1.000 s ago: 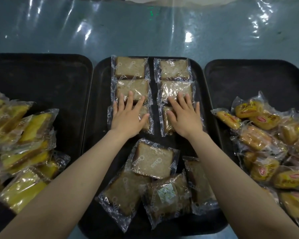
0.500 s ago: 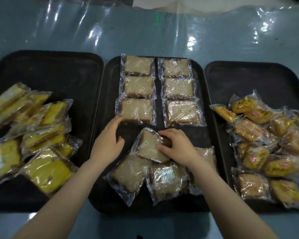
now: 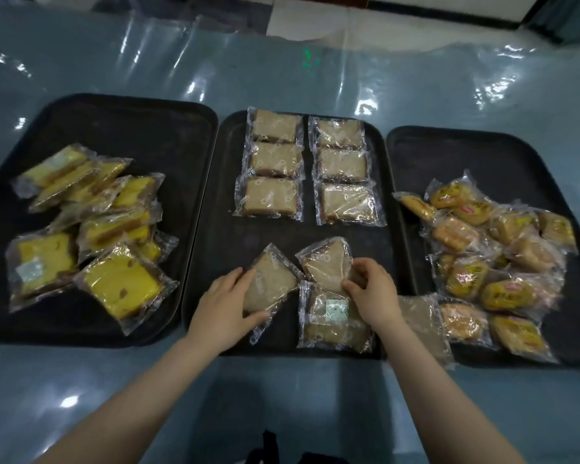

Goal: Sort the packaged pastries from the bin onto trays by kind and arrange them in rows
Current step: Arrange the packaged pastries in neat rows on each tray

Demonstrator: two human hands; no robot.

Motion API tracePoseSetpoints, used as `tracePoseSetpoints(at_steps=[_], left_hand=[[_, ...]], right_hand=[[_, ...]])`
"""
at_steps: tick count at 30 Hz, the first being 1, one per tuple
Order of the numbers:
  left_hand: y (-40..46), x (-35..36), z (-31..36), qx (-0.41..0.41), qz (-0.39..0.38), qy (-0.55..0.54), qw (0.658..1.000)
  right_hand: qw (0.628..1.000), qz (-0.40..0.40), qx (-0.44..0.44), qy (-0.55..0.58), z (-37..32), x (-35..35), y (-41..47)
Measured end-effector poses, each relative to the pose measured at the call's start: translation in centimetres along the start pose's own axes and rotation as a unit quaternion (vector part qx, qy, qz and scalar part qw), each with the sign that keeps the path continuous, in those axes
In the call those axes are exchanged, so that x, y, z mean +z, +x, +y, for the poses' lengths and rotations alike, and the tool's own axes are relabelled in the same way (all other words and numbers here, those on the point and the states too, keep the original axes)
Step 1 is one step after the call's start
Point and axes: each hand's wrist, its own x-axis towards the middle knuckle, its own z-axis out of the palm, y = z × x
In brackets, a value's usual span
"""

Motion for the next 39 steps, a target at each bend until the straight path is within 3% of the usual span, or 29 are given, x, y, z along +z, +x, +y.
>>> tracePoseSetpoints(at_steps=[3,6,8,10,13,18,23,32,36,39], left_hand=[[0.7,0.5,0.4,0.011,-0.028,0.078,0.996],[2.7,-0.4,0.4,0.042,-0.061,0.138,0.988],[3.8,-1.1,0.9,0.068,-0.039,0.172,0.982],[4.5,-1.6,1.9,0.087,0.032,0.155,0.984],[4.8,-1.5,2.8,0.108,0.081,0.1,0.986],[4.1,1.2,2.1,0.086,-0.028,0.157,0.983],[5.5,1.9,2.8,0.022,-0.02,0.135,0.99],[7.2,0.8,4.1,0.01,-0.025,0.097,0.995],[4.2,-0.1,5.4,0.091,0.033,0.011,0.995],[1.5,0.6,7.3,0.189,0.023,-0.063,0.98]], right_hand=[[1.0,0.01,-0.016,-0.01,-0.2,-0.2,0.5],[0.988,0.072,-0.055,-0.125,-0.9,-0.9,2.0],[0.976,0.12,-0.048,-0.175,-1.4,-1.6,2.9],[0.976,0.125,-0.053,-0.172,-1.4,-2.0,2.9],[0.979,0.093,-0.106,-0.147,-0.8,-1.6,1.6],[0.969,-0.045,-0.116,-0.213,0.4,-0.2,1.0],[0.96,-0.165,-0.174,-0.145,1.2,-1.9,3.7],[0.966,-0.147,-0.178,-0.115,0.0,-2.8,5.1],[0.974,-0.112,-0.157,-0.117,0.6,-3.7,2.9],[0.985,-0.036,-0.144,-0.092,2.0,-4.3,-0.3]])
